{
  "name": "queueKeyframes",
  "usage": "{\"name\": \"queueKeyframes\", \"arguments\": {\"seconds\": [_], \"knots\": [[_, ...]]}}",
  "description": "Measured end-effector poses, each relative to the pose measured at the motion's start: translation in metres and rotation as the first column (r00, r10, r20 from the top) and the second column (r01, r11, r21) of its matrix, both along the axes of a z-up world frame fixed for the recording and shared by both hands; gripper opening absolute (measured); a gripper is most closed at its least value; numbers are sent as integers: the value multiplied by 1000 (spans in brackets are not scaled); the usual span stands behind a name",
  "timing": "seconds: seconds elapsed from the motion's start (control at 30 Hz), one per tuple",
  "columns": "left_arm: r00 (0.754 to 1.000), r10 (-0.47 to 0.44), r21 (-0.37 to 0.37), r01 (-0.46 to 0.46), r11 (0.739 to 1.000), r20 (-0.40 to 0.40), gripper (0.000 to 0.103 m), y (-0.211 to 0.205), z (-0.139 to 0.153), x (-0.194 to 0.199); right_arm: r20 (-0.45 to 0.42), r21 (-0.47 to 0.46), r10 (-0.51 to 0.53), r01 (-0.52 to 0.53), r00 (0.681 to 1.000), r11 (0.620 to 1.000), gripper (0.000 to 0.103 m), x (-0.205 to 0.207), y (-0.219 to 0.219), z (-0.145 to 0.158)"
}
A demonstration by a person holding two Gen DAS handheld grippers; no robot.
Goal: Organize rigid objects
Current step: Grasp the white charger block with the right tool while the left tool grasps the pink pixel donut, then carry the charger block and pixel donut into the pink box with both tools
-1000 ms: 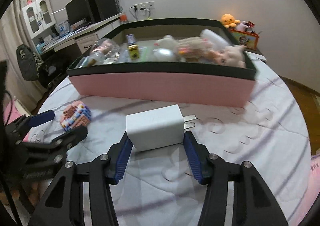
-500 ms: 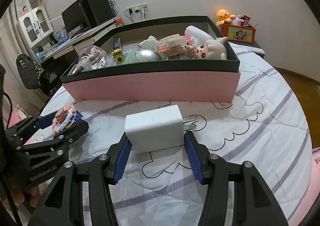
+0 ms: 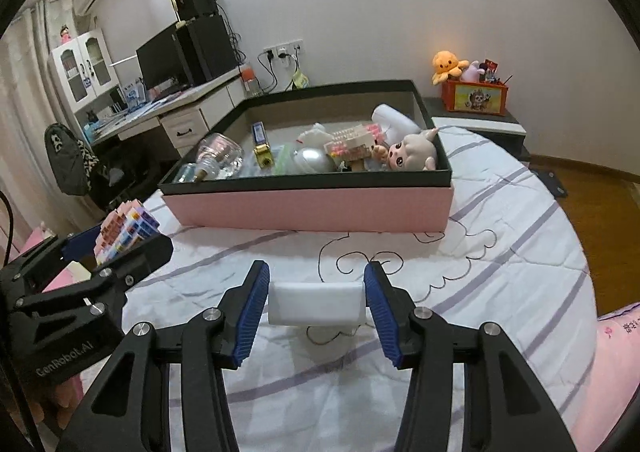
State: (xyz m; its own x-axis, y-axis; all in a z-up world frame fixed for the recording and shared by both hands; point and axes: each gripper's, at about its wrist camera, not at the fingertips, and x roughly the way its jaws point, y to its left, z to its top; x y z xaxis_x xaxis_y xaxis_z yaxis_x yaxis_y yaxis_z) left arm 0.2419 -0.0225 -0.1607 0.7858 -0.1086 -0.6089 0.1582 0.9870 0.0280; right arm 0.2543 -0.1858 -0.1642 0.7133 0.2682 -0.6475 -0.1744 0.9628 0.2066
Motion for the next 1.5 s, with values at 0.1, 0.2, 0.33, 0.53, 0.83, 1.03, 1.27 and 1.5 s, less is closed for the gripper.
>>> {"name": "queueKeyframes", "arguments": {"seconds": [0.1, 0.2, 0.33, 0.53, 0.83, 1.03, 1.27, 1.5], "knots": [[1000, -5, -14, 6, 1000, 20, 68, 2, 9, -12, 23, -2, 1, -1, 1000, 1000, 51, -12, 1, 9], [999, -4, -18, 4, 1000, 46, 68, 2, 18, -24, 48, -1, 2, -2, 999, 1000, 51, -23, 1, 18], [997, 3, -34, -1, 999, 75, 68, 2, 26, -37, 78, -7, 3, -2, 997, 1000, 51, -34, 0, 30], [996, 0, -38, 3, 999, 86, 68, 4, 30, -46, 91, -13, 7, -6, 996, 1000, 51, -41, 3, 35], [997, -13, -33, 15, 999, 72, 68, 2, 28, -37, 89, -15, 12, -11, 996, 1000, 51, -37, 4, 33], [998, -25, -25, 26, 999, 56, 68, 1, 25, -7, 92, -20, 13, -12, 996, 1000, 51, -21, 4, 34], [998, -46, -24, 47, 999, 31, 68, -2, 27, 59, 117, -51, 25, -19, 993, 999, 51, 22, 8, 48], [999, -26, 3, 26, 1000, -43, 68, 1, 9, 133, 102, -77, 41, -34, 994, 996, 51, 88, 17, 48]]}}
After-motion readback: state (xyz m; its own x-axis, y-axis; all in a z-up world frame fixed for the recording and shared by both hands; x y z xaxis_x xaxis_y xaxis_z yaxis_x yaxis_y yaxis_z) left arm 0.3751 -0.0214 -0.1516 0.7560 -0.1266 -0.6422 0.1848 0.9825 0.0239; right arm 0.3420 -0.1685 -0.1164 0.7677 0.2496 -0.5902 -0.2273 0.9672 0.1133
